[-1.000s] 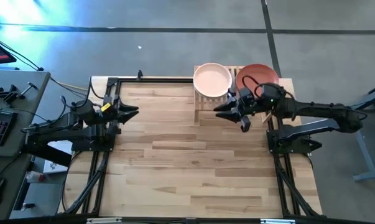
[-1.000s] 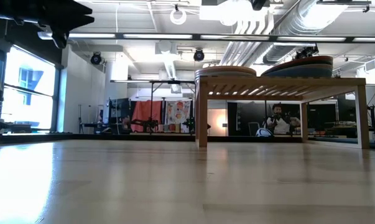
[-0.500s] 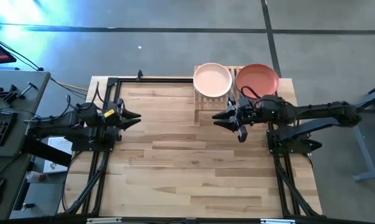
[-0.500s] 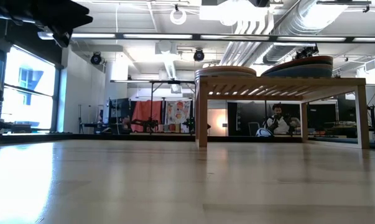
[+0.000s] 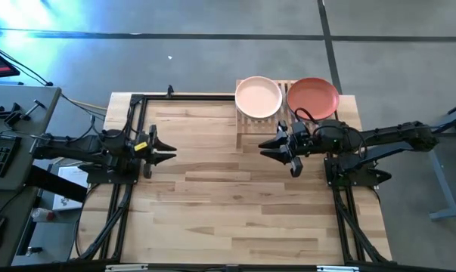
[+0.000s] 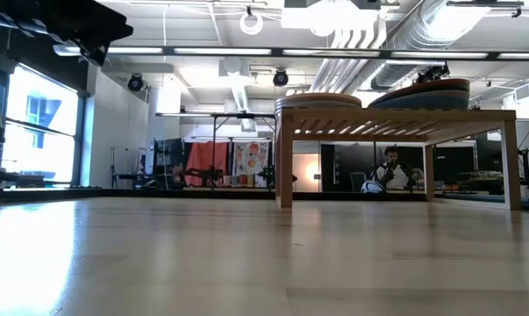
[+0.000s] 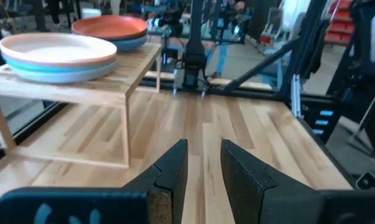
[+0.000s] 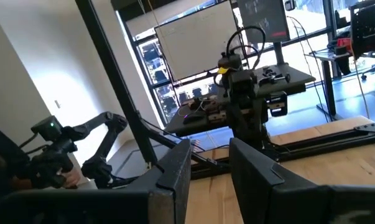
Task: Place and stack plates onto a shelf
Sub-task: Return to Home Position
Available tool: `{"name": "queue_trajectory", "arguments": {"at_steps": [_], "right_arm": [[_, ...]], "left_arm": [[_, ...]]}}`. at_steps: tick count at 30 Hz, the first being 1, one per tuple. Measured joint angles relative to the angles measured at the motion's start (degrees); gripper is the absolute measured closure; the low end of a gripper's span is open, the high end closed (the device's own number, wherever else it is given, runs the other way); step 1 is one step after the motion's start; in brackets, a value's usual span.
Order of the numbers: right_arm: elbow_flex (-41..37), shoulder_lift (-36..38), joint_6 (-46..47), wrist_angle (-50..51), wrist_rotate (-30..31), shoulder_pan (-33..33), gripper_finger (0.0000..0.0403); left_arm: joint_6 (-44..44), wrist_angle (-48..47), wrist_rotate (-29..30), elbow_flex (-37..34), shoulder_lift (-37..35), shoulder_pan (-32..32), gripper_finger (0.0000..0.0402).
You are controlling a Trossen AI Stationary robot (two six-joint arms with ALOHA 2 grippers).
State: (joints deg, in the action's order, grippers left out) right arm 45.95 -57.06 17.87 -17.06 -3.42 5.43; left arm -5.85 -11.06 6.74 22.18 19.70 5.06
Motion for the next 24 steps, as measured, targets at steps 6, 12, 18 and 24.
{"name": "queue_trajectory", "arguments": {"at_steps": [6,12,18,24], "right_arm": [[0.00,0.00,1.16,-0.51,0.00,0.26,0.0308],[0.00,0.00,1.56,-0.62,-0.07,0.26,0.0308],[0.02,0.00,2.86,-0.87,-0.11,0.24,0.0308],[0.00,0.02,4.67,-0.90,-0.15,0.24,0.0308]], "left_arm": [[-1.78,8.04,0.01,-6.79,-1.07,1.91,0.0319],[-2.10,8.02,1.24,-8.86,-1.43,3.56,0.0319],[-3.46,12.85,2.54,-14.46,-1.40,4.78,0.0319],[-4.44,17.68,2.68,-18.30,-1.40,6.36,0.0319]]}}
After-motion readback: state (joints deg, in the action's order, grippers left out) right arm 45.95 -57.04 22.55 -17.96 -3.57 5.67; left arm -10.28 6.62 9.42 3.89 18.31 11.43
